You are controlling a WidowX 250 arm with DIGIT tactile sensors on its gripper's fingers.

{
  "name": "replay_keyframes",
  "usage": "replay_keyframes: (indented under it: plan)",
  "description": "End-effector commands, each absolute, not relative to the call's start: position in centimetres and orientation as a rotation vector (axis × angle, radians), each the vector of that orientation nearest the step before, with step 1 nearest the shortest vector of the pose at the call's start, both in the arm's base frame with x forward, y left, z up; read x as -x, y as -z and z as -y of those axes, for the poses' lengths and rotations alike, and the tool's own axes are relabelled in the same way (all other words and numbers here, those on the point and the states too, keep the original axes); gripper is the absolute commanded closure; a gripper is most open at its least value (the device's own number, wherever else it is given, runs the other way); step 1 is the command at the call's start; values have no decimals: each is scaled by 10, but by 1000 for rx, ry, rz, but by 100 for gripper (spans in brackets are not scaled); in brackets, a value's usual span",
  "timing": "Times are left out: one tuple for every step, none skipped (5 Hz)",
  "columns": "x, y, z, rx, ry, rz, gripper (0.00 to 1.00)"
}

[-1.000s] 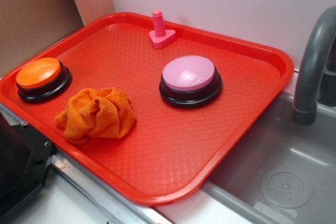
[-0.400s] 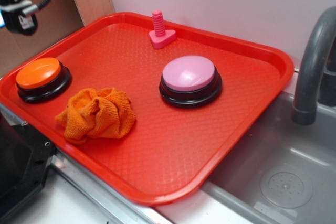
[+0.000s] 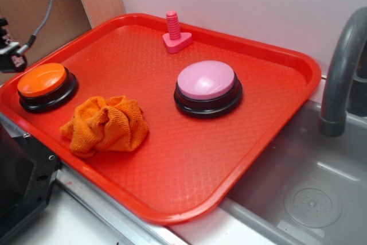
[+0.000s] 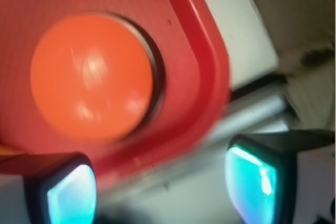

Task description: Push the orange button.

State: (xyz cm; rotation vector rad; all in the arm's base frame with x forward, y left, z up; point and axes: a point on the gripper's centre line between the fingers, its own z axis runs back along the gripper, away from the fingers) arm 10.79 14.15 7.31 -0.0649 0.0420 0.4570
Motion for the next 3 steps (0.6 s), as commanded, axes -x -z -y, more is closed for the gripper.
replay_keyframes:
  plan:
    - [-131, -77, -119, -51, -328, -7, 0]
    - [-144, -79, -105, -74, -288, 0, 0]
    - [-145, -71, -107, -45, -291, 7, 0]
